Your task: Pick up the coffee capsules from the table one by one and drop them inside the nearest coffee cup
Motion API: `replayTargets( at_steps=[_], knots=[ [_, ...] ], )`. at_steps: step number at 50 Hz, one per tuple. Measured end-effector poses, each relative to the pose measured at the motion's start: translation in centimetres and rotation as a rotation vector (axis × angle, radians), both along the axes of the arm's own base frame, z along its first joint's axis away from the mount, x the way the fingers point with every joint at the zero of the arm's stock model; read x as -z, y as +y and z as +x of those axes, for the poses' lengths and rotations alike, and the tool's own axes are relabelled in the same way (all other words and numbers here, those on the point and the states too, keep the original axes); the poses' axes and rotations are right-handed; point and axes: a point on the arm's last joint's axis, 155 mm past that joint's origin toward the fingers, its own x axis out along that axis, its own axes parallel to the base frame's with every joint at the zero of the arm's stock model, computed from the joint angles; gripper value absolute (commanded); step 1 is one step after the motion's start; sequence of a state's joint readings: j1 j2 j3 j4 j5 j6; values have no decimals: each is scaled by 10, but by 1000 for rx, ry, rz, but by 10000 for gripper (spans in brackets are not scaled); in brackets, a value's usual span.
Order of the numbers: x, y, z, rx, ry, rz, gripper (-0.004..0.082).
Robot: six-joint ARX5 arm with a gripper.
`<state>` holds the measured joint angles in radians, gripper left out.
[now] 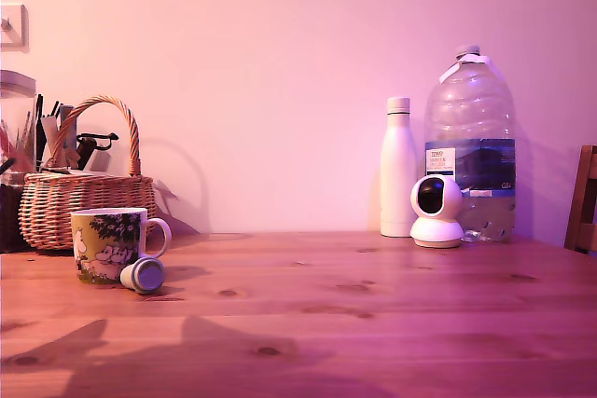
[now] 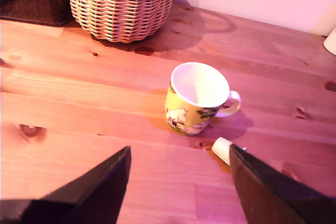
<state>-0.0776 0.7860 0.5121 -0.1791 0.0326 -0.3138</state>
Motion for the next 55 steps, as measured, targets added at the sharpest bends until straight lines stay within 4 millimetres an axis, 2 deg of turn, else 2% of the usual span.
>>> replayTargets(
  at_steps=[18,28,38,48,51,55],
  knots=[
    [0,0,0,4,-1,6,503],
    [-4,-9,1,84,-26,66,503],
    [-6,-34,-3,211,-54,133,503],
    [-17,-62,-4,317,-138,177,503],
    [-12,-69,-6,348,-156,197,503],
    [6,-75,-12,387,-140,217,503]
  ],
)
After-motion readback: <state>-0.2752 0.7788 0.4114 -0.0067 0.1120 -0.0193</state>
